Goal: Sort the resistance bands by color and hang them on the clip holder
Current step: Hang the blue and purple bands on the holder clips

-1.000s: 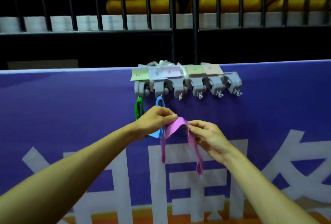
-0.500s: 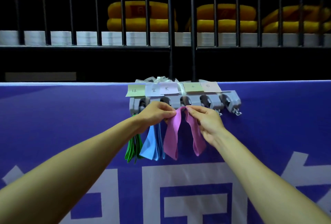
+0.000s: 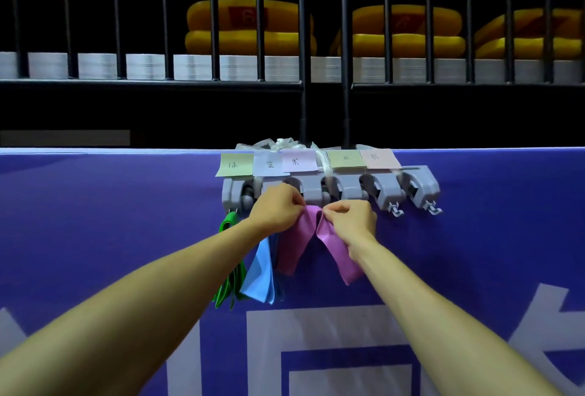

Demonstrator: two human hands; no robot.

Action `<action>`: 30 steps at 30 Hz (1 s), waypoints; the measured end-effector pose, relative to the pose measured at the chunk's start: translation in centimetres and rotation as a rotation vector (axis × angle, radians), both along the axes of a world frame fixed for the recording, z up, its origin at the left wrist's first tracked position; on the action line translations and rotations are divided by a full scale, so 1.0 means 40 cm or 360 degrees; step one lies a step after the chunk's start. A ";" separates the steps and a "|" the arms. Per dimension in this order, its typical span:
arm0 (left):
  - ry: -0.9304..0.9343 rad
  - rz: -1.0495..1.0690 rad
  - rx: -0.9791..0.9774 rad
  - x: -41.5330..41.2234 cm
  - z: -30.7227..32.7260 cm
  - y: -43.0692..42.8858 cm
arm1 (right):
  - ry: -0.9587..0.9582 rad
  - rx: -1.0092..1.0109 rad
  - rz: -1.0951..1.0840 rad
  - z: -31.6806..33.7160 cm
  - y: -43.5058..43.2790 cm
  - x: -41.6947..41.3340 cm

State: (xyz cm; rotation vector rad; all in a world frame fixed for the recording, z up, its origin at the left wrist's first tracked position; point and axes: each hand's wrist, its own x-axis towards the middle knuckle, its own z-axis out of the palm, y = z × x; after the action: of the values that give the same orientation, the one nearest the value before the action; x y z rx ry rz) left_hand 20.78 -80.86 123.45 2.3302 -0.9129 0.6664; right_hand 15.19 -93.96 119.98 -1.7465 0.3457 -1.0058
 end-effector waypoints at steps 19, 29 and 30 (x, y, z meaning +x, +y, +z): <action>-0.0110 0.0213 0.0000 0.026 -0.040 -0.032 | -0.0111 0.0284 0.0028 -0.028 -0.004 0.031; -0.0143 0.0202 0.0302 0.006 -0.036 -0.026 | 0.0049 0.0231 0.0109 -0.056 0.005 0.039; -0.0159 0.0203 0.0289 0.001 -0.036 -0.022 | 0.0062 0.0205 0.0127 -0.057 0.005 0.036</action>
State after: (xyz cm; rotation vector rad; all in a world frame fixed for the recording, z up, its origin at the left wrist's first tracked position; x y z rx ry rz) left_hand 20.81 -81.75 122.02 2.5528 -0.9073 0.7878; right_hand 16.62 -93.78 117.69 -1.6522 0.3553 -0.8743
